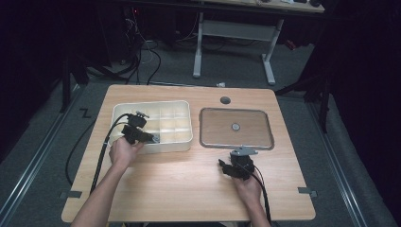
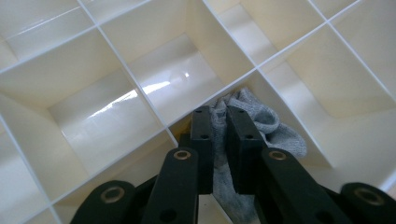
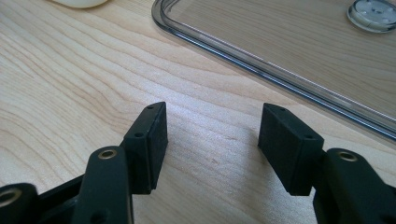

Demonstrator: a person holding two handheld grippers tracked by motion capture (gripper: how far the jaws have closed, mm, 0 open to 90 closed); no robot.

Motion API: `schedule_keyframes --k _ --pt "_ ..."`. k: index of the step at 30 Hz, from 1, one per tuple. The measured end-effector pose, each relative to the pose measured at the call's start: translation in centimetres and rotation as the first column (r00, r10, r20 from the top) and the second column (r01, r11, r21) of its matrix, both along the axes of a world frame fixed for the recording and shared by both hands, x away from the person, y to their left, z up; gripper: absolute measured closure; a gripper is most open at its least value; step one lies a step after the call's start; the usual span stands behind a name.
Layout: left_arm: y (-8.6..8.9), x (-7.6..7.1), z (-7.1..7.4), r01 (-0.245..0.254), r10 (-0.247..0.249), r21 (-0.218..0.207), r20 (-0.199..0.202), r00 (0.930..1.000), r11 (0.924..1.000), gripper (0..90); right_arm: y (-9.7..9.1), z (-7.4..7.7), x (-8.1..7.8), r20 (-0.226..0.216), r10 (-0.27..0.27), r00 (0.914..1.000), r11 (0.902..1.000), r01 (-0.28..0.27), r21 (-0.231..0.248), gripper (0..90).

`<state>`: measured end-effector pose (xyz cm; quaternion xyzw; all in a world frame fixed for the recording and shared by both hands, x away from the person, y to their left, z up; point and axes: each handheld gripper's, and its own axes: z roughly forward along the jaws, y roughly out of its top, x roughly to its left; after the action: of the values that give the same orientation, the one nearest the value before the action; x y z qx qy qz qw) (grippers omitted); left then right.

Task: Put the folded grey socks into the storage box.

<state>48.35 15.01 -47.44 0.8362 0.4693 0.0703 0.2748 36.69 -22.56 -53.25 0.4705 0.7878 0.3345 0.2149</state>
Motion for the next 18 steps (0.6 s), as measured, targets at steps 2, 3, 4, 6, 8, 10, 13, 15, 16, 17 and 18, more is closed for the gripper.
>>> schedule_keyframes --k 2,3,4,6,8,10,13,15,16,17,18 --pt "0.2 -0.2 0.0 -0.002 0.003 -0.035 0.009 1.0 0.9994 77.0 0.0 0.0 0.0 0.0 0.0 1.0 1.0 0.0 0.0 42.7" --pt "0.4 -0.4 0.1 -0.005 0.006 -0.053 0.013 0.9999 0.9986 73.2 0.0 0.0 0.0 0.0 0.0 1.0 1.0 0.0 0.0 42.7" --pt "0.4 -0.5 0.1 -0.006 0.007 -0.059 0.02 0.9998 0.9983 71.0 0.0 0.0 0.0 0.0 0.0 1.0 1.0 0.0 0.0 42.7" --pt "0.2 -0.8 0.3 -0.009 0.011 -0.049 0.037 0.9993 0.9988 67.9 0.0 0.0 0.0 0.0 0.0 1.0 1.0 0.0 0.0 42.7" --pt "0.1 -1.0 0.4 -0.004 0.006 -0.039 0.051 0.9987 0.9992 64.7 0.0 0.0 0.0 0.0 0.001 1.0 1.0 -0.001 0.0 42.5" --pt "0.2 -1.2 0.5 -0.011 0.014 -0.042 0.062 0.998 0.9991 62.6 0.0 0.0 0.0 0.0 0.001 1.0 1.0 -0.001 0.0 42.4" --pt "0.6 -1.3 0.8 -0.019 0.022 -0.049 0.07 0.9973 0.9986 61.9 0.0 0.0 0.0 0.0 0.001 1.0 1.0 -0.001 0.001 42.3" --pt "1.0 -1.3 1.1 -0.026 0.03 -0.06 0.08 0.9963 0.9979 60.0 0.0 0.0 0.0 0.0 0.001 1.0 1.0 -0.001 0.0 42.1" --pt "1.2 -1.4 1.3 -0.031 0.037 -0.07 0.085 0.9957 0.9971 59.2 0.0 0.0 0.0 -0.001 0.001 1.0 1.0 -0.001 0.0 41.9" --pt "1.3 -1.5 1.5 -0.034 0.041 -0.077 0.091 0.995 0.9964 58.5 0.0 0.0 0.0 -0.001 0.001 1.0 1.0 -0.001 0.001 41.8" --pt "1.4 -1.6 1.7 -0.036 0.044 -0.085 0.096 0.9944 0.9957 57.9 0.0 0.0 0.0 -0.002 0.002 1.0 1.0 -0.002 0.001 41.5"
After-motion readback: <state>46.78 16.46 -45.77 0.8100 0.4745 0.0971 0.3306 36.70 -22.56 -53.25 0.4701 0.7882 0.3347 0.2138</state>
